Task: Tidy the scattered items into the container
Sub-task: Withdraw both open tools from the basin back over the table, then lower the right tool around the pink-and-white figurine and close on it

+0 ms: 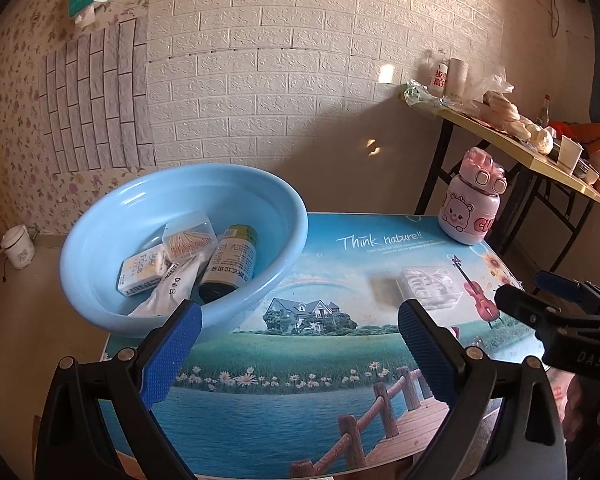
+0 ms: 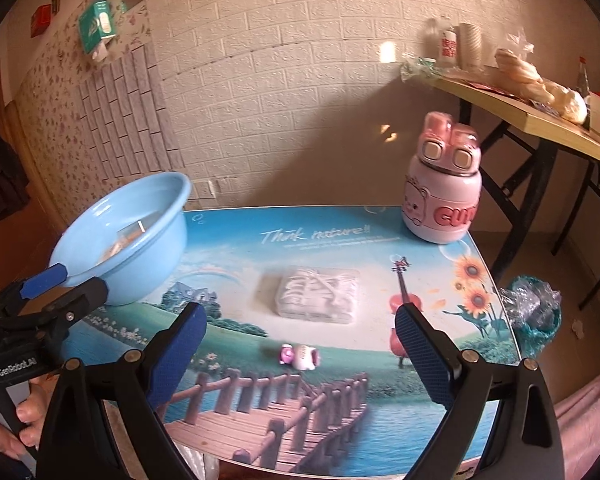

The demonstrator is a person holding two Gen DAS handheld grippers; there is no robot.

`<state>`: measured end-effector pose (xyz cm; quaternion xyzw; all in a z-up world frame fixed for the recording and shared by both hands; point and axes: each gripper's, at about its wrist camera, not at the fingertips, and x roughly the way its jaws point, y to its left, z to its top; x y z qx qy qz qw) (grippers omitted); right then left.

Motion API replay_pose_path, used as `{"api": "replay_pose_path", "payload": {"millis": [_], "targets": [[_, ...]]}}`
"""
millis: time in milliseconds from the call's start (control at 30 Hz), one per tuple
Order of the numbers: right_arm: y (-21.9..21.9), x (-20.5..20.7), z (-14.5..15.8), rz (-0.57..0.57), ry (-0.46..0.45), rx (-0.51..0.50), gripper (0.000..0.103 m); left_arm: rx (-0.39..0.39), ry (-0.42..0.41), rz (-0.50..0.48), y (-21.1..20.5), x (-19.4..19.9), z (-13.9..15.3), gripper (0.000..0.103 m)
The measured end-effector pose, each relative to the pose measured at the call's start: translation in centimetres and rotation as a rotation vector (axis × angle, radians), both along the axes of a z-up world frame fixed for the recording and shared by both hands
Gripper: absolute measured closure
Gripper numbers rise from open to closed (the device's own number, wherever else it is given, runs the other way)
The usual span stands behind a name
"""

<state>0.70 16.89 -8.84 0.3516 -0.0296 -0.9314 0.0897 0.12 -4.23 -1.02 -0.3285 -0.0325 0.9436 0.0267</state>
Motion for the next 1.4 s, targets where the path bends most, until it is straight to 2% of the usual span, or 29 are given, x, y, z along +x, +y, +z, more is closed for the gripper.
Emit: {"api": "replay_pose_path", "payload": {"millis": [500, 900, 1000, 1100, 1400], "targets": [[3.4, 0.0, -2.4, -0.075, -0.052, 0.021, 0.007, 0.0, -0.062, -0.063, 2.3, -0.5, -2.3, 0.003], [0.6, -0.7, -5.1, 0.017, -0.073, 0.04, 0.007, 0.009, -0.095, -0.059, 2.2, -1.5, -3.2, 0.003], [0.0, -1.0, -5.8, 0.028, -0.083, 0.036, 0.008, 0.008, -0.099, -0.064, 2.3, -1.6, -3.5, 0.003], [-0.4, -1.4, -6.5, 0.04, -0.099, 0.035, 0.014, 0.01, -0.108, -0.067, 2.3, -1.9, -3.8, 0.003], [-0.3, -2.2, -7.4, 0.038, -0.122, 0.025, 0.016, 0.019, -0.137, -0.083, 2.7, -3.0, -4.8, 0.003]]}}
